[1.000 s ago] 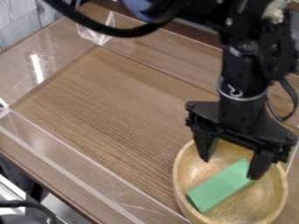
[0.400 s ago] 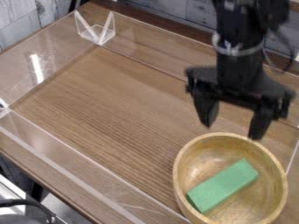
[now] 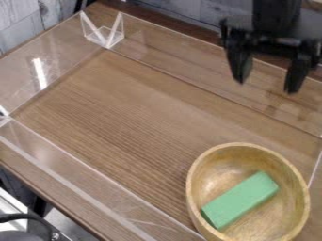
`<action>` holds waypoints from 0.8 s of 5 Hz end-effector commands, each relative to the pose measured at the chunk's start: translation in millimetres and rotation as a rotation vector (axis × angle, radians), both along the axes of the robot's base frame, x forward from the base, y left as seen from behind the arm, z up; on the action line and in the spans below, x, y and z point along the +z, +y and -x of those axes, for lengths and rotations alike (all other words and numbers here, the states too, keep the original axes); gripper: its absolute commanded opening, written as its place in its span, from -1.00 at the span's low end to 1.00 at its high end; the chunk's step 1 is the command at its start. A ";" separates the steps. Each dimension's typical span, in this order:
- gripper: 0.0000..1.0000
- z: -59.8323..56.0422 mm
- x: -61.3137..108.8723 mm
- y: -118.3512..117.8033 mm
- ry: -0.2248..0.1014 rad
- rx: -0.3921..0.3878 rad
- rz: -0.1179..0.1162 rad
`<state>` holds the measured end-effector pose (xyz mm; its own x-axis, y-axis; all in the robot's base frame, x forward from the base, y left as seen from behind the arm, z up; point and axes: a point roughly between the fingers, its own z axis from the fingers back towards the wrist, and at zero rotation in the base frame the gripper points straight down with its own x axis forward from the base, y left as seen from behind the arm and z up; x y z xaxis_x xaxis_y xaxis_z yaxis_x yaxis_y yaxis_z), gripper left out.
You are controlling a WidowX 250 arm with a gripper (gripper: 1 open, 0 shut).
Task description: Put the green block in the brown bowl
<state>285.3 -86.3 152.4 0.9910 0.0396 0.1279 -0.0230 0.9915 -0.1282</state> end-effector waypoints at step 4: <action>1.00 -34.0 32.8 50.5 -0.100 -0.032 -0.105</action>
<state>318.2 -35.5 167.3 0.9855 -0.0077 0.1697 0.0115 0.9997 -0.0213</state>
